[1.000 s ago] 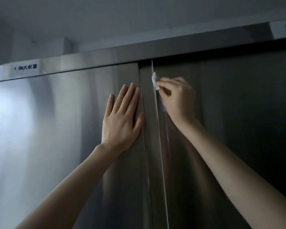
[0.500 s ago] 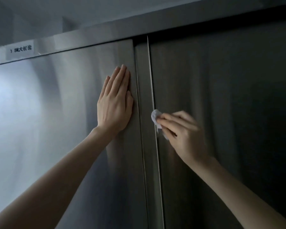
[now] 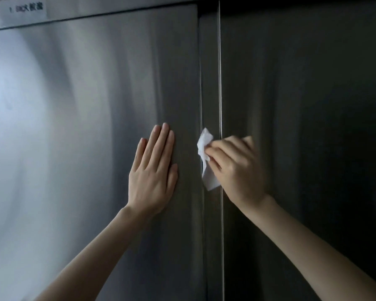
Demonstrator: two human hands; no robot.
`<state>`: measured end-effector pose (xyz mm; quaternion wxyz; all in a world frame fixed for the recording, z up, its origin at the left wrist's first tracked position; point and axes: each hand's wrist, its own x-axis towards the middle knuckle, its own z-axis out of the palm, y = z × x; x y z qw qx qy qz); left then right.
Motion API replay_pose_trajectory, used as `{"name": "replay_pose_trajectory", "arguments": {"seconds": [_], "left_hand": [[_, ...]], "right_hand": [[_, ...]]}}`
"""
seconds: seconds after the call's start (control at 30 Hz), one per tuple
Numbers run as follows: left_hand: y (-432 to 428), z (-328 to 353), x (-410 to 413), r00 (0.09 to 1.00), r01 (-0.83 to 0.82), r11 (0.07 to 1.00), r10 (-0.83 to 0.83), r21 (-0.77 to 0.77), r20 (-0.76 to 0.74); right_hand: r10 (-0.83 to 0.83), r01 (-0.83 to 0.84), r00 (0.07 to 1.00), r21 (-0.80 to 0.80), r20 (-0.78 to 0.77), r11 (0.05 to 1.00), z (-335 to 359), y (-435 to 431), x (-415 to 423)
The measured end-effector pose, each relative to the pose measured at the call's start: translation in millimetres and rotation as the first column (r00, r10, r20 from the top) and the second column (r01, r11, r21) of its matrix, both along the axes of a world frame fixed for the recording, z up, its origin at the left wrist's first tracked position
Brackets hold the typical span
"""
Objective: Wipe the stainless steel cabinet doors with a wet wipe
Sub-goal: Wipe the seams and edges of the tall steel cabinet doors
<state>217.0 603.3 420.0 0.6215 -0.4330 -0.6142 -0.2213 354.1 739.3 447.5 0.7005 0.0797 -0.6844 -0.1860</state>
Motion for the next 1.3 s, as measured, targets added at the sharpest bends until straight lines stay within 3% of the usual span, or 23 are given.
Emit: {"name": "replay_pose_trajectory", "arguments": {"seconds": [0.1,0.27,0.53,0.67,0.83,0.93,1.03,1.1,1.23,1.3], "left_hand": [[1.2,-2.4,-2.2,1.0,-0.01,1.0,0.011,0.005,-0.007],[1.2,-4.7,-5.4,1.0,0.009,1.0,-0.009,-0.025,-0.023],[8.2,-68.1,2.7,0.997,0.035,0.992,-0.042,-0.122,-0.058],[10.6,-79.5,2.2,0.997,0.032,0.992,-0.041,-0.125,-0.07],[11.6,-80.1,2.7,0.996,0.053,0.992,-0.061,-0.115,-0.063],[12.7,-80.6,3.6,0.997,0.053,0.994,-0.059,-0.1,-0.054],[12.0,-80.4,5.3,0.998,0.038,0.995,-0.043,-0.093,-0.05],[12.0,-80.3,6.2,0.998,0.041,0.995,-0.046,-0.087,-0.051],[12.9,-81.0,5.2,0.997,0.046,0.996,-0.05,-0.08,-0.052],[13.2,-80.5,5.5,0.997,0.053,0.996,-0.057,-0.076,-0.056]], "right_hand": [[-0.029,0.029,1.0,0.044,-0.013,0.999,0.5,0.5,-0.5],[0.014,-0.019,0.994,-0.051,-0.107,0.999,47.8,-3.2,-8.3],[-0.009,0.016,0.994,-0.062,0.113,0.998,-115.6,-2.2,9.0],[-0.063,0.066,0.995,-0.041,0.074,0.997,-93.9,-0.5,6.6],[-0.009,0.005,1.0,-0.154,-0.024,0.988,-80.6,-5.5,-5.4],[0.046,-0.025,0.993,-0.187,0.109,0.982,-132.3,-7.5,2.2],[-0.005,0.022,0.968,-0.065,0.253,0.998,-154.8,-5.4,17.1],[-0.011,0.027,0.979,-0.077,0.201,0.997,-137.4,-4.5,25.8],[-0.031,0.022,0.996,-0.117,-0.081,0.993,-84.6,5.5,37.7],[-0.054,0.039,0.992,-0.128,-0.114,0.991,-71.6,9.5,33.9]]}}
